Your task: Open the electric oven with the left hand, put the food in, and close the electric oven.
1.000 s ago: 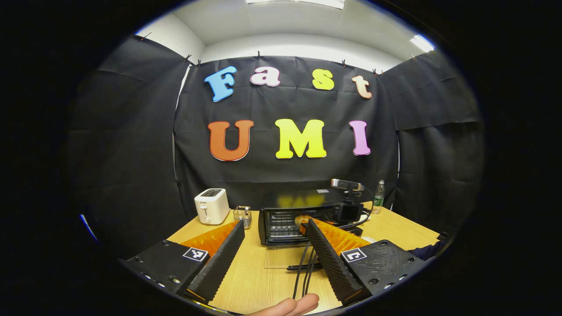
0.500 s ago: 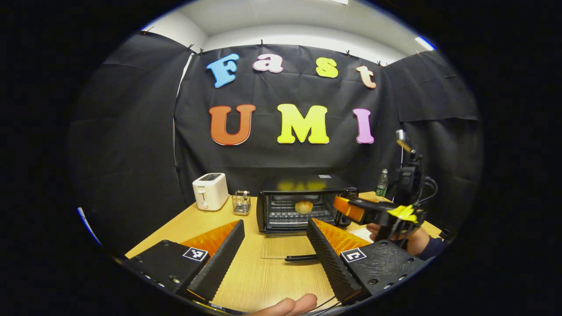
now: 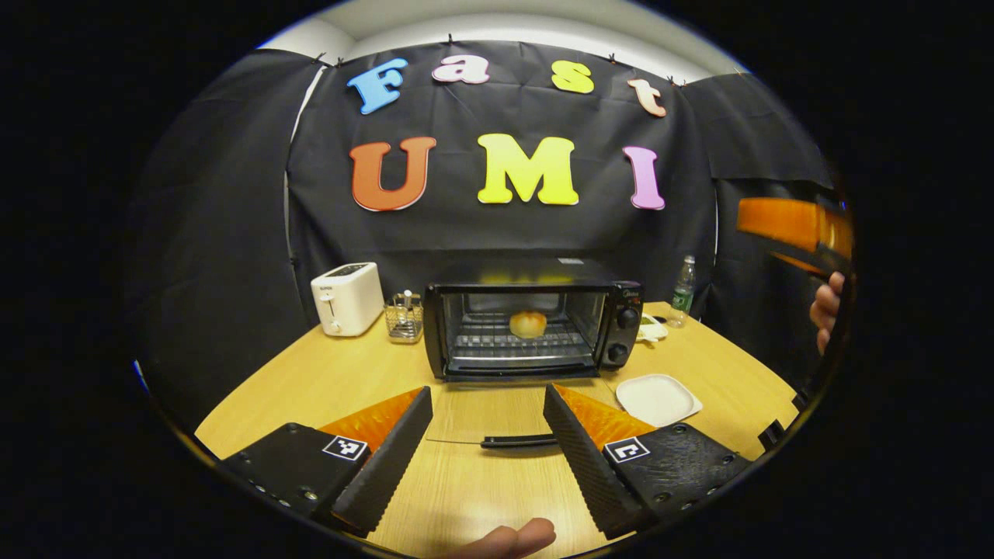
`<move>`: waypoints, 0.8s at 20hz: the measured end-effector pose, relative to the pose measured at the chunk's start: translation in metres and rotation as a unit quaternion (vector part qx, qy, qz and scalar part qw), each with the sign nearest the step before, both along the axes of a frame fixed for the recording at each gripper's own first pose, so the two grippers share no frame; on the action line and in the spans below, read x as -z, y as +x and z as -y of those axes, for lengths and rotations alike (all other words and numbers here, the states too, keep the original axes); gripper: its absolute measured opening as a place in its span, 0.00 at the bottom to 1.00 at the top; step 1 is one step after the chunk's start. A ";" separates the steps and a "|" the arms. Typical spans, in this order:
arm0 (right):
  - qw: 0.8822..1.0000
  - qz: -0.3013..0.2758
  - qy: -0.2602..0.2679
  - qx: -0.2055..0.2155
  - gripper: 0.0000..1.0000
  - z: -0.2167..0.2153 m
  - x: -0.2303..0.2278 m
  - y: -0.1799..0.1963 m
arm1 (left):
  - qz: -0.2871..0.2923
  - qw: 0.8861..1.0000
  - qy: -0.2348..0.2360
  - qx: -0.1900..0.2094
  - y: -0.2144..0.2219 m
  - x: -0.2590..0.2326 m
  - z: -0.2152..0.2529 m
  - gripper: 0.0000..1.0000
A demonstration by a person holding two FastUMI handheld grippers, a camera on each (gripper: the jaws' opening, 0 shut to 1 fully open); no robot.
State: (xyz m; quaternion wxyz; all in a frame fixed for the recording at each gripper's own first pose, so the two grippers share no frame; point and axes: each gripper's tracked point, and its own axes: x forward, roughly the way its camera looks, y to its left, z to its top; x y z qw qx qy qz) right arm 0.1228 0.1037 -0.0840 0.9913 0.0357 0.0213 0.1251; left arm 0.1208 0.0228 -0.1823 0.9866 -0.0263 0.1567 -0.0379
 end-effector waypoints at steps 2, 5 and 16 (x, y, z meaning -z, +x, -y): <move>0.999 0.022 0.000 0.029 0.94 0.029 -0.020 -0.010 | -0.023 1.000 -0.009 0.005 0.006 0.020 0.013 0.95; 0.997 0.042 -0.016 0.063 0.94 0.068 -0.041 -0.026 | -0.068 0.997 -0.020 0.021 0.012 0.051 0.039 0.95; 0.997 0.036 -0.009 0.074 0.94 0.119 -0.033 -0.063 | -0.178 0.983 -0.010 0.036 0.019 0.126 0.065 0.95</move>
